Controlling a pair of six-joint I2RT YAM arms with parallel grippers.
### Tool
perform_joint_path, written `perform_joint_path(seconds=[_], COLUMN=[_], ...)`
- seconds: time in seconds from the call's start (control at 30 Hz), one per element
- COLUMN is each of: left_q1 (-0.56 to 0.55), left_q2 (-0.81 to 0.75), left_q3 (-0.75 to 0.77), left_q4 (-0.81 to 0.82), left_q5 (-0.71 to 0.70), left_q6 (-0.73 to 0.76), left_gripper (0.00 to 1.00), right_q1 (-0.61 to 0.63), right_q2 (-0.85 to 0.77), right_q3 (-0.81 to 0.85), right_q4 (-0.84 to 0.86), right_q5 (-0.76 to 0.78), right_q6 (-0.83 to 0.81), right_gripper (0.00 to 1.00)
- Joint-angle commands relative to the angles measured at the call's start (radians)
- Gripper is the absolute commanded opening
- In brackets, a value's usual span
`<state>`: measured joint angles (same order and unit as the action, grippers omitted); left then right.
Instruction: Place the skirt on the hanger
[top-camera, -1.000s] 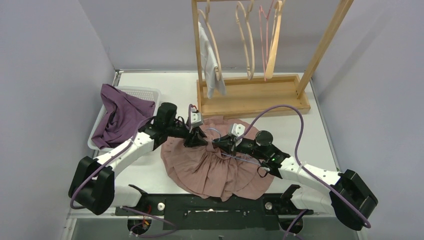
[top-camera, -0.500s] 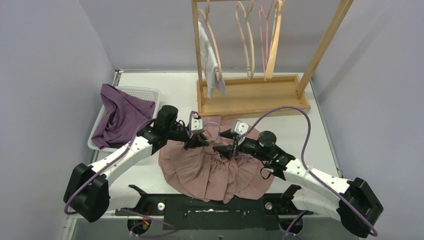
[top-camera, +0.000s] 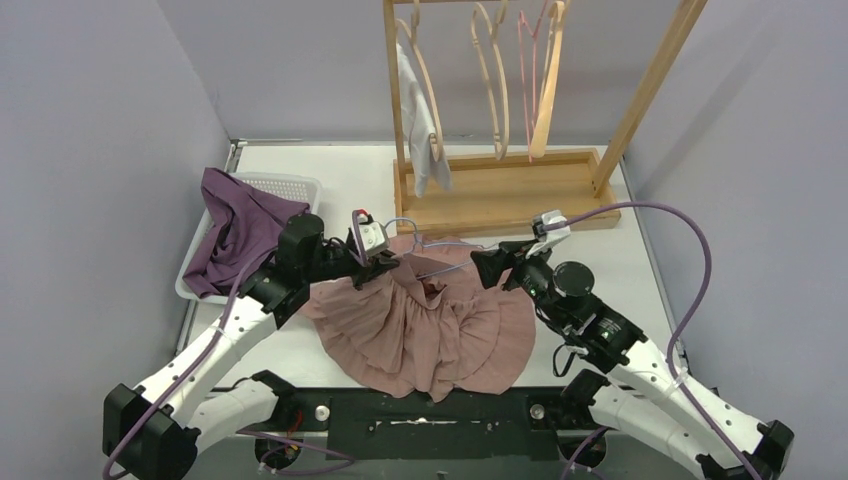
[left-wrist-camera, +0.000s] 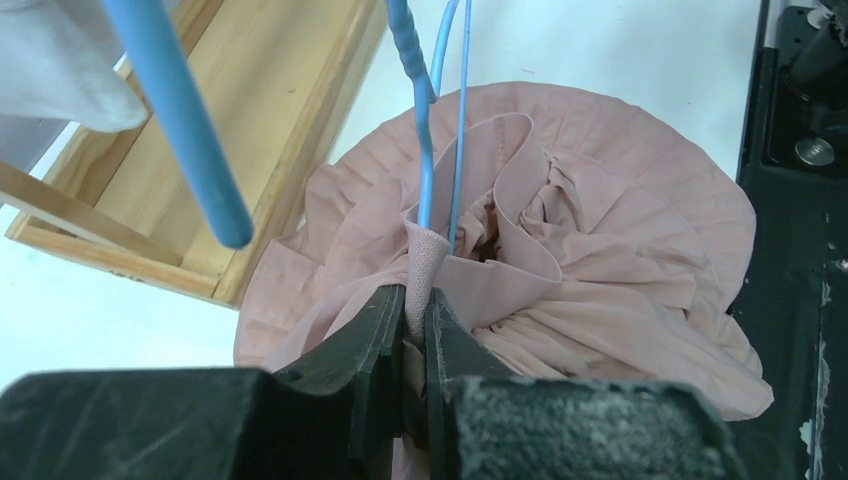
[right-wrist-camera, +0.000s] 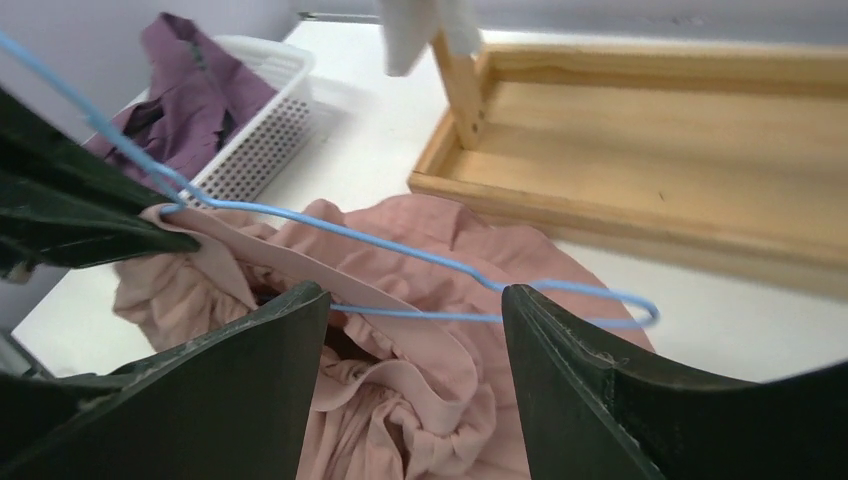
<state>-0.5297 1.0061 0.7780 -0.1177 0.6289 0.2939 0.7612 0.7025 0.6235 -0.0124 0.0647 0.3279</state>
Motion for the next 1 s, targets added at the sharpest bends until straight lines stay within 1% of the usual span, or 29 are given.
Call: perform_joint_path(seconds=[0.0, 0.1, 0.2, 0.3, 0.43, 0.6, 0.73, 0.87, 0.93, 0.97], left_q1=[0.004, 0.005, 0.004, 0.004, 0.004, 0.004, 0.004, 0.004, 0.005, 0.004], left_q2=[-0.024, -0.024, -0.024, -0.031, -0.034, -0.038, -0.049, -0.053, -0.057, -0.059], left_q3=[0.093, 0.103, 0.098, 0.079, 0.06, 0.06, 0.064, 0.069, 0.072, 0.073], left_q4=[-0.001, -0.022, -0.018, 0.01, 0.02, 0.007, -0.002, -0.008, -0.017, -0.023], left_q5=[-0.051, -0.073, -0.094, -0.094, -0.082, -0.086, -0.13, -0.176, -0.19, -0.195], left_q6=[-0.019, -0.025, -0.063, -0.104, -0.131, -0.143, -0.152, -0.157, -0.15, -0.144], left_gripper=[0.0, 0.0, 0.0, 0.0, 0.0, 0.0, 0.0, 0.0, 0.0, 0.0], right_q1=[-0.003, -0.013, -0.024, -0.043, -0.065, -0.066, -0.063, -0.065, -0.073, -0.081], right_q2=[0.011, 0.064, 0.108, 0.158, 0.248, 0.342, 0.377, 0.356, 0.342, 0.335], right_q3=[0.036, 0.045, 0.026, 0.005, 0.021, 0.045, 0.029, -0.004, -0.007, -0.007], right_q4=[-0.204, -0.283, -0.296, -0.246, -0.143, -0.128, -0.176, -0.247, -0.298, -0.319], right_q5=[0.198, 0.186, 0.157, 0.122, 0.077, 0.076, 0.04, -0.018, -0.023, -0.028], right_q6=[0.211, 0.312, 0.383, 0.434, 0.484, 0.524, 0.504, 0.479, 0.481, 0.483], right_gripper=[0.64, 0.67, 0.71, 0.72, 0.72, 0.72, 0.68, 0.64, 0.59, 0.55])
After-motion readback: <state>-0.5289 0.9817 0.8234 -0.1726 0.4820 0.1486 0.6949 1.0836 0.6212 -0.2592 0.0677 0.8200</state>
